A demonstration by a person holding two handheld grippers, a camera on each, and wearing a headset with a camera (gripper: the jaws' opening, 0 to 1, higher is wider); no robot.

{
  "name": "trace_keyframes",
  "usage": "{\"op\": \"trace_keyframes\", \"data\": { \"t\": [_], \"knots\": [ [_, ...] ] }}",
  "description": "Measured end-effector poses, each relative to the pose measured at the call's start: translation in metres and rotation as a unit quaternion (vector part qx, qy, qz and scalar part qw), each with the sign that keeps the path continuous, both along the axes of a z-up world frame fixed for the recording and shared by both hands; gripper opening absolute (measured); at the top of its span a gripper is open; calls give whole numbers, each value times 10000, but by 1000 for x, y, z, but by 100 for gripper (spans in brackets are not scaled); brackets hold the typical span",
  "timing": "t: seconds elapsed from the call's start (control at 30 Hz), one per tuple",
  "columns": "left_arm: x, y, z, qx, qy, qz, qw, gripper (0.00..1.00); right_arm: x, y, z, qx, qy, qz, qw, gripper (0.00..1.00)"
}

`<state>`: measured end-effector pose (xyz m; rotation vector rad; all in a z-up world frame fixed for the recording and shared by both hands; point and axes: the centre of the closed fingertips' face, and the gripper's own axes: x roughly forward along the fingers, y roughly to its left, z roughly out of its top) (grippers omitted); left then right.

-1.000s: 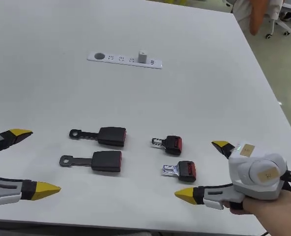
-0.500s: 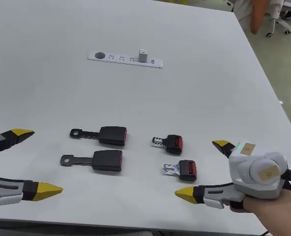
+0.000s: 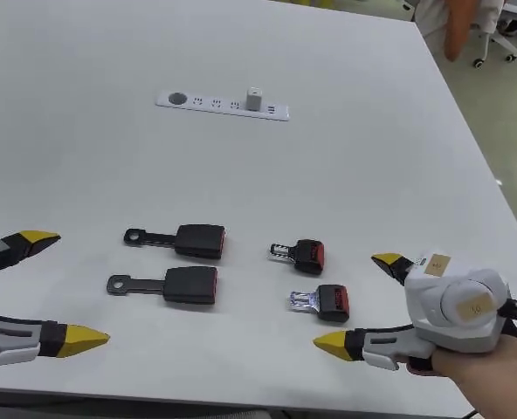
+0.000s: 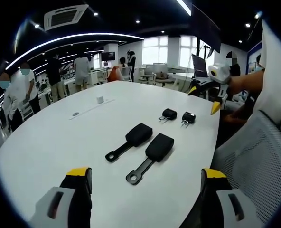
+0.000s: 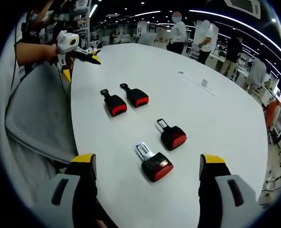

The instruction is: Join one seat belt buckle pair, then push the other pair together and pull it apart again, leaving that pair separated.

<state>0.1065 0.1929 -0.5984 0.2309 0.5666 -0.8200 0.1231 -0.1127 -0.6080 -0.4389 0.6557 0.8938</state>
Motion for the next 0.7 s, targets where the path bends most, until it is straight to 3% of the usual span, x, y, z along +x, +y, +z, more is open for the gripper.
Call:
{"op": "trace_keyframes", "data": {
  "t": [0.2, 0.3, 0.37, 0.6, 0.7],
  "knots": [
    [1, 0, -1, 60, 20, -30, 10000, 96, -1, 1, -1, -56, 0, 91, 9999, 88],
    [-2, -2, -5, 444, -74, -312, 9985, 93, -2, 1, -1, -120, -29, 161, 9998, 86],
    [-3, -5, -9, 443, 7, -356, 9984, 92, -1, 0, -1, -173, -66, 218, 9996, 85],
    [-1, -17, -12, 739, 8, -625, 9953, 89, 1, 1, -4, -257, -98, 339, 9990, 83],
    [0, -28, -11, 755, 10, -781, 9941, 87, 2, 1, -5, -293, -92, 393, 9988, 82]
  ]
}}
